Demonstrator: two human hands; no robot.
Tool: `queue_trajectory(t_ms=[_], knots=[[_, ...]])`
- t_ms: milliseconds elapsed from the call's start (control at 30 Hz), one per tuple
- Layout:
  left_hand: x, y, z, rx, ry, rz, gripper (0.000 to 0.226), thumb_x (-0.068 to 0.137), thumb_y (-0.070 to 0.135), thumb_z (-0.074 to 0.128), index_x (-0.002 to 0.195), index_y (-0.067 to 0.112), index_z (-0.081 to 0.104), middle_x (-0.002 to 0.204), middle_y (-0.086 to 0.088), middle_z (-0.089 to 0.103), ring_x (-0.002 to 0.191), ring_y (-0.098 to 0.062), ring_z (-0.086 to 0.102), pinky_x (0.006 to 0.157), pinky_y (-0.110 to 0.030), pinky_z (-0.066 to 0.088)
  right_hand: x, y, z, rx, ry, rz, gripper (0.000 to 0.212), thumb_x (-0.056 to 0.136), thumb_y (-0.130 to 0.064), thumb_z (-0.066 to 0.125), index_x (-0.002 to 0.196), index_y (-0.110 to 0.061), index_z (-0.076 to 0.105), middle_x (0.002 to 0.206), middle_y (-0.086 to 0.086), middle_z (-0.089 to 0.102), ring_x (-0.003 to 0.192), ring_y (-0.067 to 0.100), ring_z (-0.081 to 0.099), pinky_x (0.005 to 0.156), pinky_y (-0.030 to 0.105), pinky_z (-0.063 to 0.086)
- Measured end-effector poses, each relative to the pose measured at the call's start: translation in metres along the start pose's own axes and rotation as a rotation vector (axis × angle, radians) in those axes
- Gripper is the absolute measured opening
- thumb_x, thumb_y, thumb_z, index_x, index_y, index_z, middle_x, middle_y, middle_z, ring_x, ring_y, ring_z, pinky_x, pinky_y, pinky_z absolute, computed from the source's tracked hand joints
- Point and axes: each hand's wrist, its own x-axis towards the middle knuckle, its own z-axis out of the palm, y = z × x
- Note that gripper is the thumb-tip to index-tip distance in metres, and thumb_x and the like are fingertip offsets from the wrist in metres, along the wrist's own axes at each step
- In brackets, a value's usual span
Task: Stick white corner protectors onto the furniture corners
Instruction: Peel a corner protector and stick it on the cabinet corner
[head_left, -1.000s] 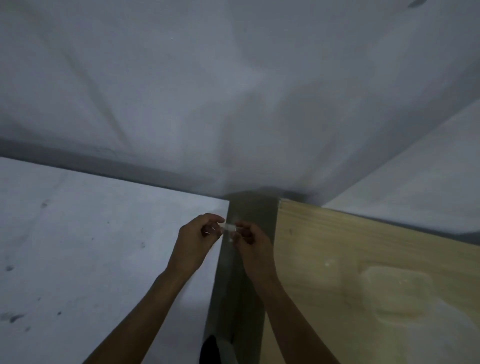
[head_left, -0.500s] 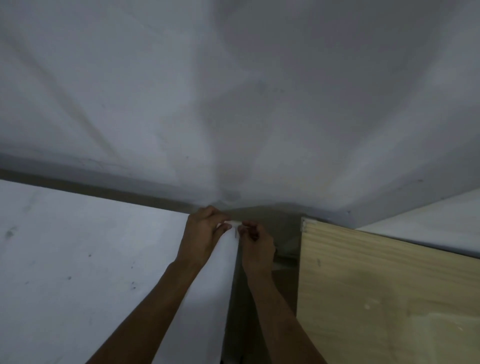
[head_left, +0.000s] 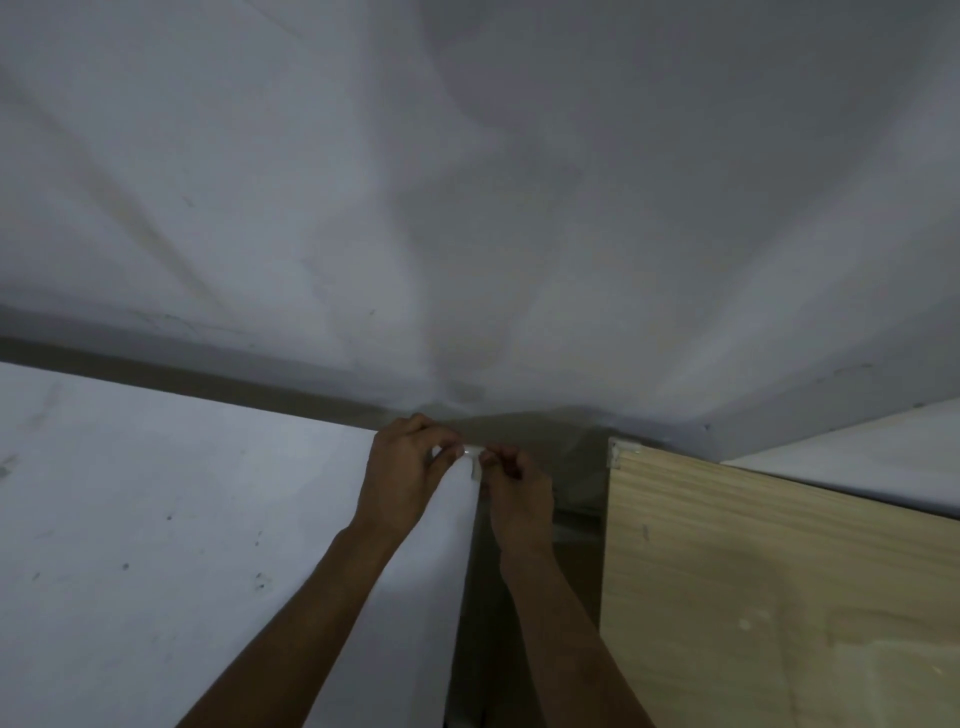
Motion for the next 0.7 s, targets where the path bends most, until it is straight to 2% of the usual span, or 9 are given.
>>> queue_trajectory(t_ms=[133, 233, 367, 433, 500, 533, 567, 633, 700], knots=[[0.001, 0.002, -0.001, 0.028, -0.021, 0.038, 0.006, 0.08, 0.009, 0.075, 0.085, 0.006, 0.076, 0.085, -0.01, 0.072, 0.077, -0.021, 0.065, 0.076, -0.024, 0.046, 0.005, -0.003, -0.002, 0.006, -0.004, 0.052, 0.008, 0.094, -0.017, 0.057, 0.096, -0.017, 0.065, 0.1, 0.004, 0.068, 0.094, 0.019, 0.064, 0.089, 0.035, 0.054], [0.002, 0.001, -0.001, 0.002, -0.009, 0.025, 0.006, 0.08, 0.009, 0.074, 0.086, 0.007, 0.076, 0.084, -0.01, 0.071, 0.075, -0.014, 0.061, 0.074, -0.022, 0.044, 0.008, -0.004, -0.003, 0.0, -0.025, 0.077, 0.01, 0.094, -0.015, 0.057, 0.097, -0.013, 0.066, 0.099, 0.007, 0.068, 0.092, 0.02, 0.065, 0.08, 0.03, 0.056], [0.002, 0.002, 0.0, -0.02, -0.013, -0.02, 0.007, 0.082, 0.008, 0.072, 0.087, 0.005, 0.075, 0.085, -0.011, 0.071, 0.078, -0.02, 0.064, 0.075, -0.023, 0.047, 0.011, -0.005, -0.003, -0.01, -0.038, 0.103, 0.012, 0.094, -0.012, 0.057, 0.101, -0.01, 0.066, 0.102, 0.01, 0.068, 0.094, 0.022, 0.065, 0.087, 0.037, 0.056], [0.003, 0.003, 0.002, -0.019, -0.03, -0.061, 0.008, 0.083, 0.01, 0.071, 0.089, 0.005, 0.075, 0.086, -0.01, 0.07, 0.079, -0.019, 0.063, 0.076, -0.021, 0.046, 0.012, -0.006, -0.004, 0.014, -0.041, 0.128, 0.01, 0.093, -0.009, 0.057, 0.096, -0.011, 0.066, 0.097, 0.009, 0.068, 0.09, 0.022, 0.066, 0.077, 0.031, 0.058], [0.009, 0.003, 0.001, -0.036, -0.063, -0.125, 0.009, 0.085, 0.011, 0.069, 0.091, 0.007, 0.075, 0.086, -0.003, 0.066, 0.078, -0.012, 0.058, 0.073, -0.009, 0.04, 0.012, -0.011, -0.005, 0.064, -0.057, 0.149, 0.014, 0.093, -0.006, 0.057, 0.084, -0.015, 0.064, 0.086, 0.005, 0.067, 0.078, 0.016, 0.065, 0.057, 0.017, 0.054], [0.012, 0.003, 0.001, -0.05, -0.086, -0.161, 0.01, 0.085, 0.01, 0.069, 0.093, 0.009, 0.074, 0.085, 0.001, 0.062, 0.078, -0.01, 0.056, 0.07, -0.004, 0.036, 0.013, -0.013, -0.006, 0.071, -0.064, 0.154, 0.017, 0.093, -0.006, 0.057, 0.081, -0.017, 0.063, 0.084, 0.004, 0.066, 0.074, 0.014, 0.064, 0.052, 0.015, 0.052], [0.017, 0.004, 0.0, -0.062, -0.118, -0.196, 0.011, 0.085, 0.01, 0.069, 0.096, 0.01, 0.072, 0.085, 0.004, 0.058, 0.078, -0.009, 0.055, 0.068, -0.005, 0.036, 0.013, -0.014, -0.007, 0.068, -0.067, 0.152, 0.019, 0.093, -0.006, 0.056, 0.079, -0.018, 0.062, 0.084, 0.005, 0.066, 0.074, 0.014, 0.064, 0.054, 0.017, 0.053], [0.022, 0.004, -0.001, -0.07, -0.163, -0.249, 0.013, 0.084, 0.01, 0.07, 0.096, 0.012, 0.068, 0.086, 0.004, 0.057, 0.081, -0.013, 0.056, 0.072, -0.015, 0.04, 0.013, -0.012, -0.007, 0.037, -0.076, 0.147, 0.021, 0.093, -0.006, 0.056, 0.079, -0.021, 0.061, 0.088, 0.005, 0.067, 0.08, 0.017, 0.066, 0.067, 0.025, 0.057], [0.022, 0.007, -0.002, -0.054, -0.159, -0.259, 0.012, 0.083, 0.009, 0.07, 0.093, 0.013, 0.066, 0.085, 0.004, 0.057, 0.081, -0.015, 0.058, 0.073, -0.02, 0.041, 0.012, -0.01, -0.004, 0.023, -0.058, 0.113, 0.019, 0.093, -0.009, 0.057, 0.08, -0.022, 0.061, 0.089, 0.003, 0.067, 0.084, 0.017, 0.066, 0.075, 0.028, 0.057]])
